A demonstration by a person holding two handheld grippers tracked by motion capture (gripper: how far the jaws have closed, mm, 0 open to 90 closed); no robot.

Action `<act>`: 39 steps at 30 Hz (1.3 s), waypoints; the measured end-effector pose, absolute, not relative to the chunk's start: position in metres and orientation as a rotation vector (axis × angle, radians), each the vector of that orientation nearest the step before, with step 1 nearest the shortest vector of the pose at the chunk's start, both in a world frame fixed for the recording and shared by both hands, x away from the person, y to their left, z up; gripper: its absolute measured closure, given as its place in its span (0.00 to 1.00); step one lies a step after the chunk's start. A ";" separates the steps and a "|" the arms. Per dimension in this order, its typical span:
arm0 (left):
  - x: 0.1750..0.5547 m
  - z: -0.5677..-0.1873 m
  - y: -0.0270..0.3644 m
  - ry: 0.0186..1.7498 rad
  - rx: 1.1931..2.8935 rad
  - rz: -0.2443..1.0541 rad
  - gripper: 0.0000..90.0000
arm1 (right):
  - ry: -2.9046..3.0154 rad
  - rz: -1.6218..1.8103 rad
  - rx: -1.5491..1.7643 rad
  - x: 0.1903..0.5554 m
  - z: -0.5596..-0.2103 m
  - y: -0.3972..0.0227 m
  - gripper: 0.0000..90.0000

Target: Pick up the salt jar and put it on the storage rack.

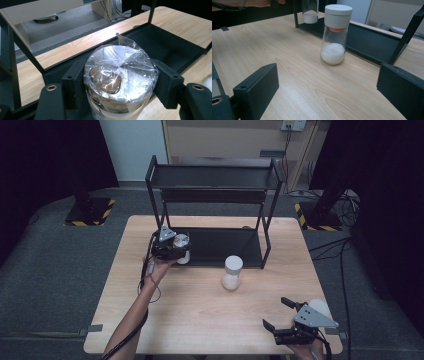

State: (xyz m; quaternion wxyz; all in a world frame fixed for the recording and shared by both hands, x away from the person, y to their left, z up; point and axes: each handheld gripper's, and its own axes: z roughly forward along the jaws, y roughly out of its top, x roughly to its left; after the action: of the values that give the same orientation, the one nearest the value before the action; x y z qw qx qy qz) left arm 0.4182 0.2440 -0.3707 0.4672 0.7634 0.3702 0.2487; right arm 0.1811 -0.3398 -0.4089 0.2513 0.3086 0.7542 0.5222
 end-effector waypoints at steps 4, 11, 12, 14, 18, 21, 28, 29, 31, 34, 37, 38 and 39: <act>0.424 -0.373 0.240 0.925 1.868 0.625 0.37 | 2.051 1.422 0.841 0.181 -0.409 -0.340 0.05; 0.431 -0.375 0.234 0.944 1.859 0.637 0.37 | 2.052 1.423 0.839 0.181 -0.409 -0.340 0.05; 0.432 -0.375 0.233 0.944 1.863 0.641 0.37 | 2.052 1.423 0.839 0.181 -0.409 -0.341 0.05; 0.435 -0.377 0.231 0.954 1.858 0.640 0.37 | 2.052 1.423 0.839 0.181 -0.409 -0.341 0.05; 0.439 -0.380 0.226 0.961 1.859 0.645 0.37 | 2.053 1.423 0.839 0.181 -0.409 -0.341 0.05; 0.442 -0.382 0.223 0.971 1.862 0.650 0.37 | 2.053 1.424 0.842 0.181 -0.409 -0.341 0.05; 0.446 -0.387 0.219 0.988 1.866 0.658 0.37 | 2.052 1.427 0.841 0.181 -0.409 -0.342 0.05; 0.446 -0.388 0.219 0.988 1.865 0.661 0.37 | 2.053 1.428 0.842 0.181 -0.409 -0.342 0.05; 0.446 -0.390 0.218 0.990 1.864 0.661 0.37 | 2.054 1.428 0.840 0.181 -0.409 -0.341 0.05; 0.447 -0.390 0.217 0.993 1.867 0.660 0.37 | 2.058 1.428 0.838 0.181 -0.409 -0.341 0.05; 0.447 -0.392 0.217 0.996 1.865 0.657 0.37 | 2.058 1.430 0.839 0.181 -0.409 -0.342 0.05; 0.448 -0.393 0.216 0.998 1.865 0.652 0.37 | 2.058 1.431 0.839 0.181 -0.409 -0.342 0.05; 0.449 -0.394 0.216 0.998 1.865 0.650 0.37 | 2.058 1.431 0.839 0.181 -0.409 -0.342 0.04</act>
State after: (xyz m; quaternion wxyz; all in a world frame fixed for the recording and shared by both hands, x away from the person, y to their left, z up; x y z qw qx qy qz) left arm 0.4486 0.2163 -0.3937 0.4478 0.7535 0.4034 0.2625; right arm 0.1813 -0.3418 -0.4090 0.2467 0.3076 0.7546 0.5245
